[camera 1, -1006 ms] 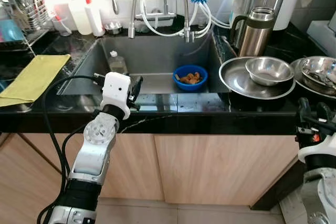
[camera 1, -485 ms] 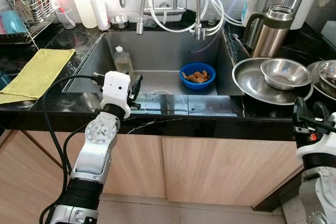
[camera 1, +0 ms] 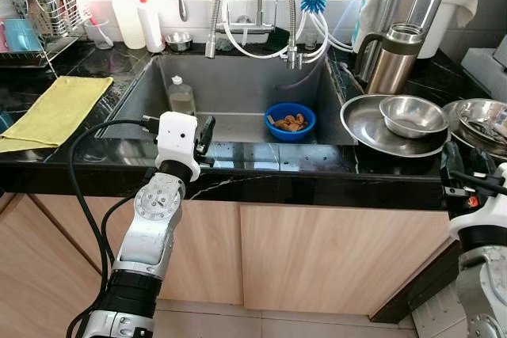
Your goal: Kitchen organization
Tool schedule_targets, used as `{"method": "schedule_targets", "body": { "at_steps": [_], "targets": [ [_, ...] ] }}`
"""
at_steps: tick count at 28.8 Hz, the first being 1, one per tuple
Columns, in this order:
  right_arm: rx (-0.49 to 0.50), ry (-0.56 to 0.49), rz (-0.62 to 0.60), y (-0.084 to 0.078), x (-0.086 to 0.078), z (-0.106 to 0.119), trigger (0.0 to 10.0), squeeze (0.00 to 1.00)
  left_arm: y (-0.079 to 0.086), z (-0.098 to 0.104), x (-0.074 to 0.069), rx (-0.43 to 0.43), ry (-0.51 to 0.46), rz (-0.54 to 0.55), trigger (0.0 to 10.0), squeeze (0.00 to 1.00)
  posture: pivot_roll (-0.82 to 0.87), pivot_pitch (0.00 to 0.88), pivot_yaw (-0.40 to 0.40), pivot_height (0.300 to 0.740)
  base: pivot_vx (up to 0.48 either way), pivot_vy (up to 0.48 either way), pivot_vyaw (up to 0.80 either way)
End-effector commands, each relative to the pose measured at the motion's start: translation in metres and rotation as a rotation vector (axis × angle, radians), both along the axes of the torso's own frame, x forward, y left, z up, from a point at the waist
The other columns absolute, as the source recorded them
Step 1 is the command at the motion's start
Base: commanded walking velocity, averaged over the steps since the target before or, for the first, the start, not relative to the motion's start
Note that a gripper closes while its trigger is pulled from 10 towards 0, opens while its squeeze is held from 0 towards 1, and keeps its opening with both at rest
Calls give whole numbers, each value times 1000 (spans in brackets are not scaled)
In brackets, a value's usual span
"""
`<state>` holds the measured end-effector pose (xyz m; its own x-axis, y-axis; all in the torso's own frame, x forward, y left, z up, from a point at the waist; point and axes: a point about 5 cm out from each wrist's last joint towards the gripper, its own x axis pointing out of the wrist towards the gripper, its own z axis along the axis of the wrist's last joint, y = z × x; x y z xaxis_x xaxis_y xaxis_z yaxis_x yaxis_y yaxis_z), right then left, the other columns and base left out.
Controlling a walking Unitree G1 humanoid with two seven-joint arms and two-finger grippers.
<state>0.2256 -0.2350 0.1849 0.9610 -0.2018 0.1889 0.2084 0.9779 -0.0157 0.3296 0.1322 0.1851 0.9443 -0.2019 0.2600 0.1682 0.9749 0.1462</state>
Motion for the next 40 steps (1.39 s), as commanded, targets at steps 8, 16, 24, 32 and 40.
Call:
{"method": "schedule_targets", "body": {
  "at_steps": [8, 16, 24, 32, 40],
  "targets": [
    [1, -6, 4, 5, -1, -1, 10000, 0, -3, 5, 3, -5, -19, -18, 10000, 0, -59, 0, 12, 740, 247, 0, 116],
    [29, -25, -7, 4, -1, 0, 10000, 0, -6, 6, 4, 0, -20, -25, 10000, 0, -54, 0, 8, 740, 264, 0, 0],
    [-1, -23, 4, 6, 1, 2, 10000, 0, -6, 7, 4, -2, -22, -22, 10000, 0, -52, 12, 6, 740, 272, 0, 103],
    [25, -31, -13, 4, 0, 2, 10000, 0, -6, 8, 5, -5, -24, -21, 10000, 0, -52, 24, 6, 740, 276, 0, 259],
    [29, -24, -11, 5, -1, 0, 10000, 0, -7, 9, 4, 2, -29, -25, 10000, 0, -51, 30, 8, 740, 277, 0, 0]
  ]
}}
